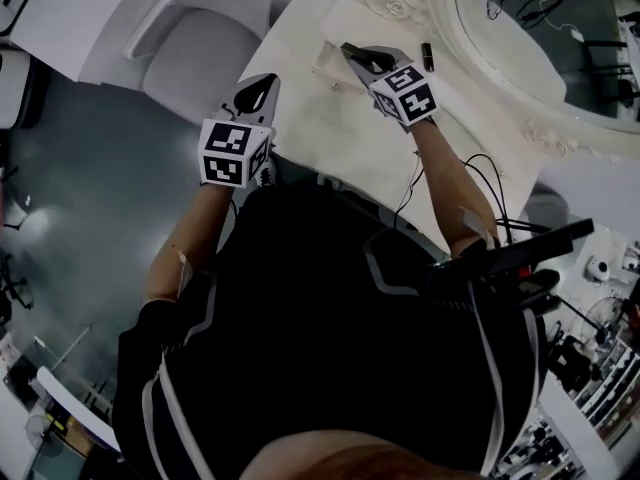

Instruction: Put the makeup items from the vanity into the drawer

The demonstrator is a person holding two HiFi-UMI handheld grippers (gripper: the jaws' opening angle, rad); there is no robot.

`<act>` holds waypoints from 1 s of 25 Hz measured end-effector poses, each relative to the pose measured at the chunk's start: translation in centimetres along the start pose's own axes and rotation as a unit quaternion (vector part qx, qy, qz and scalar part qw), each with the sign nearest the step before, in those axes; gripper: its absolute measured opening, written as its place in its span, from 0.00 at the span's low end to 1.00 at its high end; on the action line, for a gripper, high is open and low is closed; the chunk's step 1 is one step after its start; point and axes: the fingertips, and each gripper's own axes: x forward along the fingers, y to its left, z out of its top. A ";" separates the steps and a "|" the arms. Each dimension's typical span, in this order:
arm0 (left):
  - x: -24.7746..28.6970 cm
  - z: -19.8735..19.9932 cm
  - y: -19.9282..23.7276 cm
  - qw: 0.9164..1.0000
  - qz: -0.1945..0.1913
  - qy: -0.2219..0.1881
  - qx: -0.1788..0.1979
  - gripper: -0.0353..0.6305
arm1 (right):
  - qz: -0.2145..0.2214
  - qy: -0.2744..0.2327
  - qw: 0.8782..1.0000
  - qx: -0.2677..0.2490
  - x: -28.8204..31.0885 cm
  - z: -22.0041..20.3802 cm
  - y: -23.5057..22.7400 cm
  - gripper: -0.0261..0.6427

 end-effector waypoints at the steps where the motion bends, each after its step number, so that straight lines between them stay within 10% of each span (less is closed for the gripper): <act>1: -0.1 -0.2 0.3 1.000 0.009 0.000 -0.003 0.06 | 0.006 0.010 1.000 -0.009 0.6 -0.3 0.1 0.19; 10: -1.2 -1.4 2.5 0.996 0.069 -0.003 -0.057 0.06 | 0.059 0.115 0.989 -0.078 4.8 -2.8 1.0 0.19; 25: -2.9 -1.6 1.2 0.998 0.040 -0.014 -0.043 0.06 | 0.080 0.250 0.959 -0.105 7.5 -5.0 1.7 0.19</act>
